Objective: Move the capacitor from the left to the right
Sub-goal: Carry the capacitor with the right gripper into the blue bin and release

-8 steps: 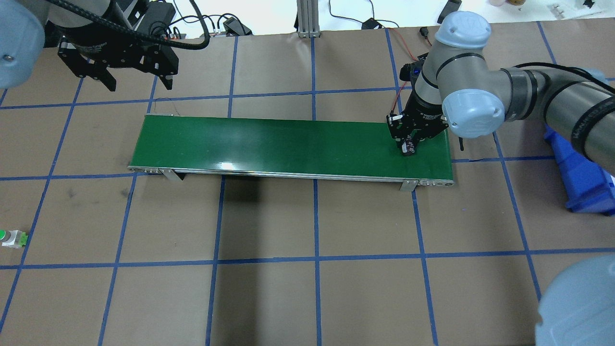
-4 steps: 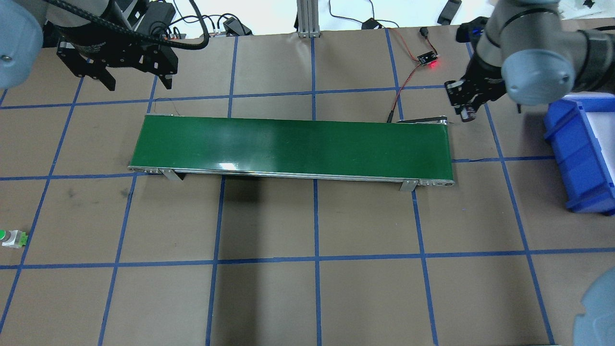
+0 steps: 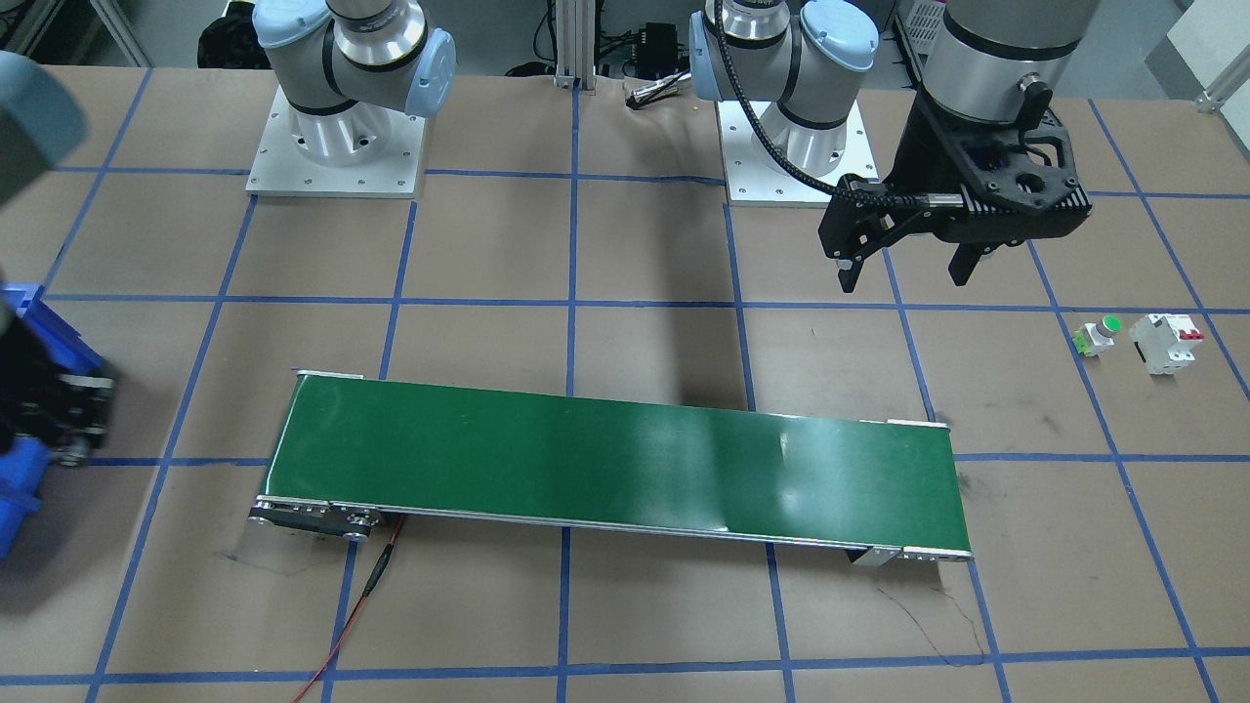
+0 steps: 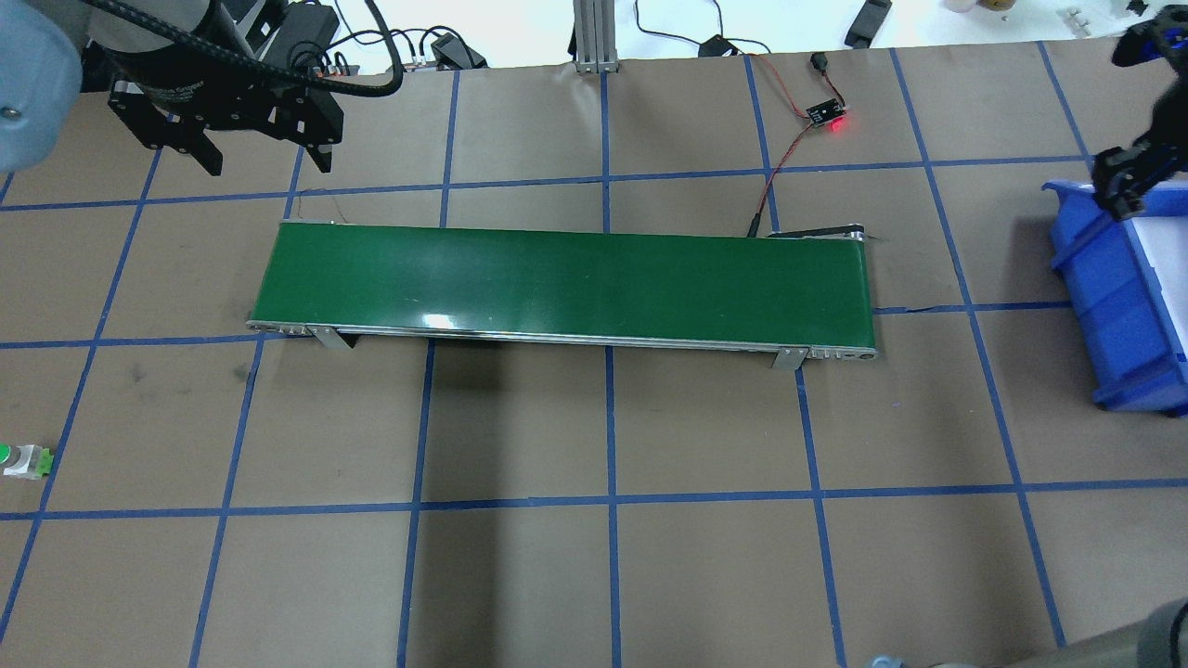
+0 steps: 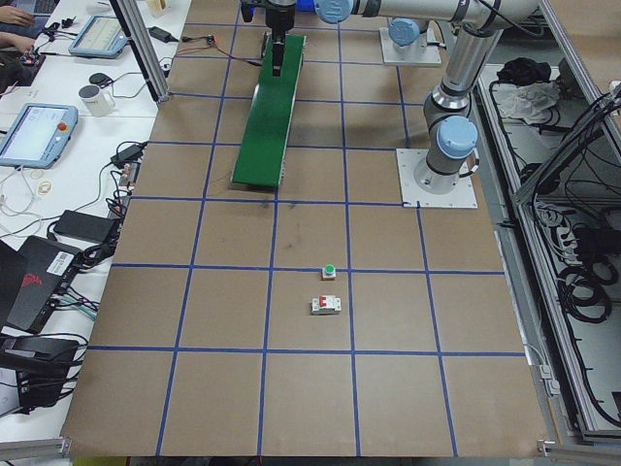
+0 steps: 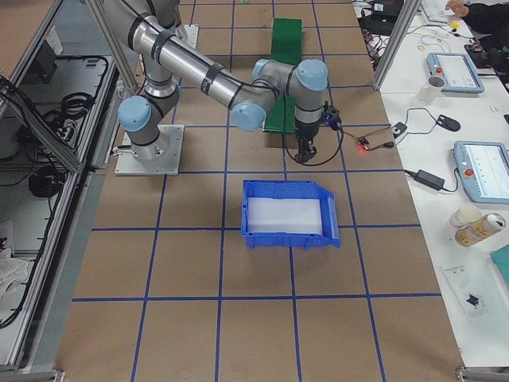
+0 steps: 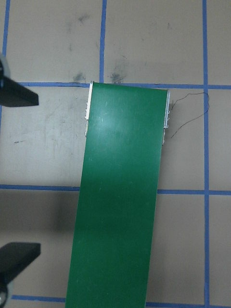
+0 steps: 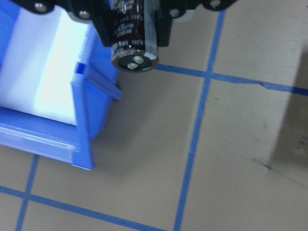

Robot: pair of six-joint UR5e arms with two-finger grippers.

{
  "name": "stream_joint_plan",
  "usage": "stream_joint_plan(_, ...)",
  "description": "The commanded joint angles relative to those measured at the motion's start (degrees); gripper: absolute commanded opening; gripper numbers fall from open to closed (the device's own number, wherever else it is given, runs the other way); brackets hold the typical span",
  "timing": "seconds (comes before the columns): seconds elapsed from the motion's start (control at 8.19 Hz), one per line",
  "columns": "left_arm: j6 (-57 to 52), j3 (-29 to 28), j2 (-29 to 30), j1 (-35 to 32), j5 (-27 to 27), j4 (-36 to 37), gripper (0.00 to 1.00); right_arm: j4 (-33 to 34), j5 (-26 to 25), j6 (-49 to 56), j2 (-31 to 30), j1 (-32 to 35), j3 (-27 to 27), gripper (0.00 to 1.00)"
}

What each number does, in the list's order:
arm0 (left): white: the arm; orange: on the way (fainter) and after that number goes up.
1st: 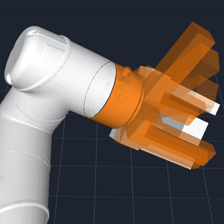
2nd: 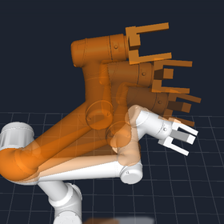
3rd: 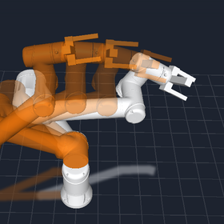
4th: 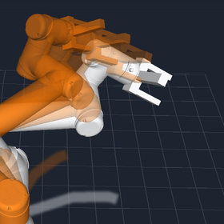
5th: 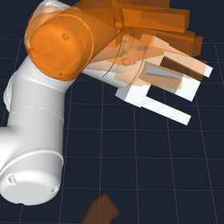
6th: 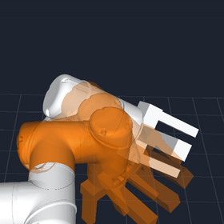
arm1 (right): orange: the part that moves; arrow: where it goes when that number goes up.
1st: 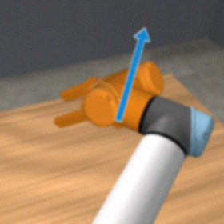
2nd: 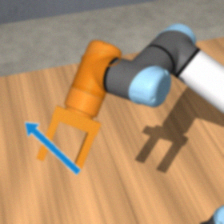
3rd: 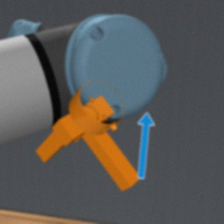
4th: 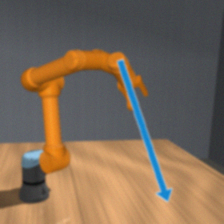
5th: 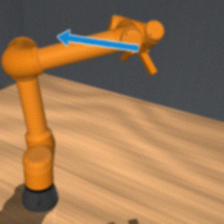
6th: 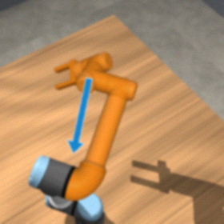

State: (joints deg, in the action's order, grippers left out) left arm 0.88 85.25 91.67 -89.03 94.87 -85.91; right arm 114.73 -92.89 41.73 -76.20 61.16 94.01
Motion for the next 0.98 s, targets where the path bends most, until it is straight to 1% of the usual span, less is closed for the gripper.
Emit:
stream_joint_plan(0.0,0.00,0.00,-0.09,0.00,0.05,0.04,1.00,0.58,0.43,14.82,3.40,-9.72,-0.67,0.00)
stream_joint_plan(0.12,0.00,0.00,-0.09,0.00,0.05,0.04,1.00,2.84,0.69,16.00,6.65,-11.65,-0.49,0.00)
stream_joint_plan(0.24,0.00,0.00,0.08,0.00,-0.04,0.04,1.00,5.13,0.52,18.19,9.64,-12.11,-0.32,0.00)
stream_joint_plan(0.49,0.00,-0.09,-0.09,0.00,0.05,0.04,1.00,7.78,0.08,19.97,13.00,-13.43,0.39,0.01)
stream_joint_plan(0.61,0.00,-0.09,-0.09,0.00,0.05,0.04,1.00,7.96,0.16,20.14,13.01,-13.34,0.48,0.61)
stream_joint_plan(0.73,0.00,0.00,-0.09,0.00,0.05,0.04,1.00,7.70,0.43,20.75,12.23,-13.43,0.48,1.00)
stream_joint_plan(0.85,0.00,0.00,-0.09,0.00,0.05,0.04,1.00,6.65,0.60,20.76,10.04,-13.43,0.56,1.00)
